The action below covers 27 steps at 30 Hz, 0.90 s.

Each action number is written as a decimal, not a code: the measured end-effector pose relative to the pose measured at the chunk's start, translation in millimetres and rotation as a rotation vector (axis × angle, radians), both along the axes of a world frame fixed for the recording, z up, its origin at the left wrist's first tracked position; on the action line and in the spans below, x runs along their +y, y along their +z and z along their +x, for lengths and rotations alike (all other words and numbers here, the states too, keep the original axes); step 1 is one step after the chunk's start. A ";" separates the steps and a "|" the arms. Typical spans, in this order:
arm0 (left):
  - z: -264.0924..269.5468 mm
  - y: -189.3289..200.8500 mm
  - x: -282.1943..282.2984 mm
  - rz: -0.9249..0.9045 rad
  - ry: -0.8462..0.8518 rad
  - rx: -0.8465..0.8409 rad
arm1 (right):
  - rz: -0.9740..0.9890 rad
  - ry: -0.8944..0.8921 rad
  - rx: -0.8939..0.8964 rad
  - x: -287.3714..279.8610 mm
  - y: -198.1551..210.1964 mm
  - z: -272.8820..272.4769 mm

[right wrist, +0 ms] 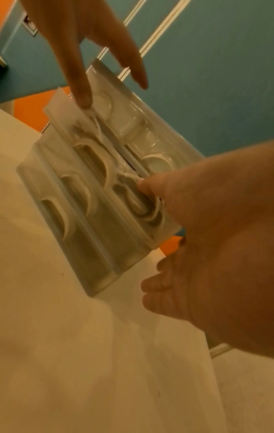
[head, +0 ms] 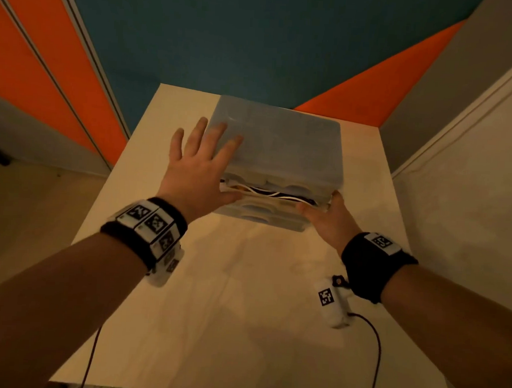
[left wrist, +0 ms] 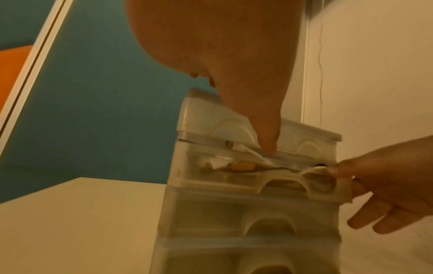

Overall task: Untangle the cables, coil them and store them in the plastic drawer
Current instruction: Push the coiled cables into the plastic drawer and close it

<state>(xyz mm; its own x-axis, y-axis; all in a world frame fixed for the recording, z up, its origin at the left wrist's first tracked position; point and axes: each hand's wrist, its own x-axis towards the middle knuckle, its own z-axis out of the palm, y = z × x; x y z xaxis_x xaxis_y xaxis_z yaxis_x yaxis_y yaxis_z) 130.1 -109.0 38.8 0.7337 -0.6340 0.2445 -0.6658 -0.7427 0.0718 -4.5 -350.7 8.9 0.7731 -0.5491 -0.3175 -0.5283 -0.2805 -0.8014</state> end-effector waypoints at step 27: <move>11.4 7.5 -36.4 0.149 0.059 -0.026 | 0.300 -0.106 0.195 -4.0 27.9 27.5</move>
